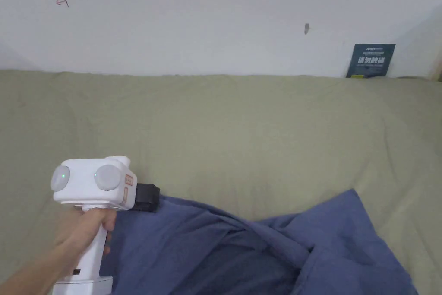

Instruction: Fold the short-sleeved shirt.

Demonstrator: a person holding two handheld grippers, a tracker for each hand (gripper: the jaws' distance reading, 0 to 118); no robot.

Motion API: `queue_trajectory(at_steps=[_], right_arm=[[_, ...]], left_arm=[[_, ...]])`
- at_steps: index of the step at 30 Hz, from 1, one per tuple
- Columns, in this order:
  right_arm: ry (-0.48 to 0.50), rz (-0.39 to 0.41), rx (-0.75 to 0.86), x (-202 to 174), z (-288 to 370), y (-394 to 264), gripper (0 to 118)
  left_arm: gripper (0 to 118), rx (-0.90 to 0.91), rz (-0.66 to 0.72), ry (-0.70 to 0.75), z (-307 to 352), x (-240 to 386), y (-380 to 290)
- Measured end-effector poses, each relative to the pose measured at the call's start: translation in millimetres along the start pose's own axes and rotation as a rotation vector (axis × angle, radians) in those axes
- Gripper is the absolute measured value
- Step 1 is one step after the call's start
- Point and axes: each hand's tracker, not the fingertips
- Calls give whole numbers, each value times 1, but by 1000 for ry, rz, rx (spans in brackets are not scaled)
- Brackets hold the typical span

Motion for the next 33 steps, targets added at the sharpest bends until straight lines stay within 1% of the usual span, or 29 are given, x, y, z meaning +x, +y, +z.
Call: queue_trajectory(at_steps=[2, 3, 5, 6, 7, 8, 11, 14, 16, 20, 22, 23, 24, 25, 26, 27, 28, 30, 32, 33], right_arm=[[-7, -10, -8, 4, -3, -1, 0], [-8, -11, -10, 5, -3, -1, 0], [-18, -16, -17, 8, -4, -2, 0], [-16, -18, -20, 9, -4, -2, 0], [-15, -22, -22, 11, -3, -1, 0], [-19, -26, -21, 12, -2, 0, 0], [-36, -26, -7, 19, 2, 9, 0], [-55, -7, 9, 31, -4, 30, 0], [-66, 12, 1, 43, -19, 48, 0], [-125, 56, -6, 64, -58, 87, 0], [-136, 54, -20, 75, -85, 108, 1], [-135, 54, -38, 80, -97, 119, 15], [-138, 58, -53, 83, -107, 127, 52], [-142, 53, -64, 88, -120, 135, 107], [-147, 51, -107, 91, -132, 142, 118], [-134, 51, -153, 95, -147, 147, 118], [-108, 46, -142, 98, -158, 149, 118], [-135, 65, -225, 108, -182, 141, 118], [-132, 60, -227, 117, -205, 134, 118], [-133, 55, -236, 107, -208, 154, 118]], left_arm=[[109, 8, -10, 3, -5, 3, -3], [103, 10, -15, -3, -3, 4, -5], [83, 42, -2, -10, 12, 6, -11], [60, 58, -8, -9, 16, 6, -11], [10, 71, -9, -30, 19, 5, -10], [0, 86, -9, -16, 31, 14, -17], [0, 74, -8, -32, 39, 17, -24], [0, 95, 39, -43, 42, 7, -20], [0, 96, 31, -40, 38, 4, -18], [0, 98, 22, -33, 33, 2, -18], [0, 99, 32, -40, 32, 2, -18], [0, 98, 34, -43, 30, 2, -19], [0, 97, 36, -45, 28, 2, -20], [0, 97, 38, -45, 28, 2, -19], [0, 98, 37, -46, 27, 2, -19], [0, 97, 37, -49, 26, 1, -17], [0, 95, 36, -53, 26, 1, -19], [0, 96, 32, -56, 26, 0, -18], [0, 98, 32, -60, 25, -1, -19], [0, 99, 30, -62, 24, -1, -18]])
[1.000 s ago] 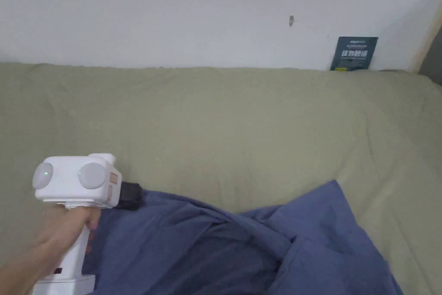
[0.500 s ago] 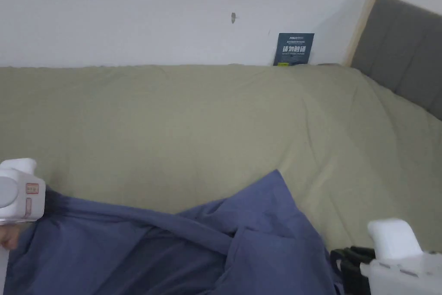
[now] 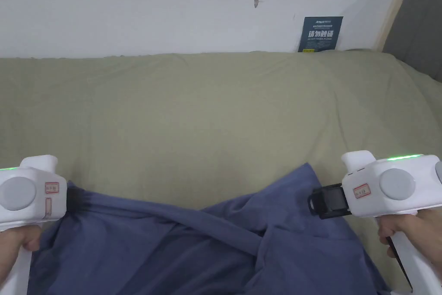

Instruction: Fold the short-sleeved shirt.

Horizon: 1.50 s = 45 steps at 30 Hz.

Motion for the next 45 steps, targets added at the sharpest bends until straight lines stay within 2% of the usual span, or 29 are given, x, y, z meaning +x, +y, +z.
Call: queue_trajectory(at_steps=[2, 3, 4, 6, 7, 8, 9, 15, 23, 28, 30, 38, 45], right_arm=[[19, -18, -54, 5, -22, -1, 115], [13, -16, -56, 8, -31, -3, 108], [12, -15, -56, -1, -24, 4, 83], [10, -22, -43, 4, -23, 1, 76], [16, -13, -32, 7, -19, 0, 56], [34, 11, -8, -2, -3, 8, 28], [36, 24, 6, -1, 0, 8, 9], [24, 79, 45, -9, 37, 20, 8], [38, 60, 108, -9, 78, 43, 7], [32, 75, 150, -21, 110, 46, 7], [56, 56, 179, -22, 126, 49, 7], [96, 43, 320, -30, 232, 64, 7], [125, 59, 454, -39, 355, 60, 7]], left_arm=[[0, 0, 4, -3, -2, -1, 1], [0, -1, 2, -3, -2, 0, -2], [0, -2, 0, -3, -3, 0, -2], [0, -3, -3, -4, -4, -1, 0], [0, -3, -4, -6, -4, -1, -2], [0, -3, -5, -7, -4, -1, -2], [0, -6, -5, -9, -3, -2, -1], [0, -10, 14, 4, 2, -2, 0], [0, 16, 31, 29, 26, -9, 0], [0, 55, 35, 34, 58, -20, 5], [0, 82, 37, 42, 74, -22, 8], [0, 224, 76, 33, 176, -32, 26], [0, 415, 61, 42, 313, -35, 35]])
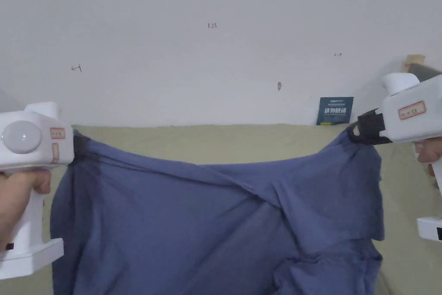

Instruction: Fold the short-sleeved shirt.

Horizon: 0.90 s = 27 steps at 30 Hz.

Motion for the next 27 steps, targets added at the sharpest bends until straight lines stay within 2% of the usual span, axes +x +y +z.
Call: queue_trajectory(at_steps=[6, 13, 18, 27], right_arm=[[-18, -4, 170, -16, 93, 24, 7], [-35, 25, 249, -29, 165, 33, 7], [-51, 20, 280, -34, 182, 37, 7], [-110, 39, 306, -42, 156, 33, 7]], left_arm=[[0, 146, -2, -1, 103, -2, 32], [0, 244, -12, 1, 181, -5, 47], [0, 262, -8, 15, 196, -9, 55], [0, 226, -2, 31, 173, -7, 47]])
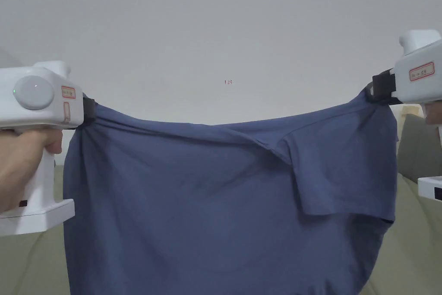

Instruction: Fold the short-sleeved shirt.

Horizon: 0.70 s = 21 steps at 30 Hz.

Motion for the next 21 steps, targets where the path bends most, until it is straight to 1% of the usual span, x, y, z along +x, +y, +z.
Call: queue_trajectory(at_steps=[7, 10, 19, 21], right_arm=[[-54, -6, -7, 5, -46, 4, 7], [-63, 5, -18, 8, -72, 13, 7], [-110, 38, -13, 15, -155, 56, 7], [-134, 54, -22, 17, -173, 71, 7]], left_arm=[[0, -21, 4, 34, -43, 11, 8], [0, -26, -3, 49, -67, 19, 16], [0, -7, 12, 88, -141, 40, 51], [0, -1, 12, 90, -158, 45, 58]])
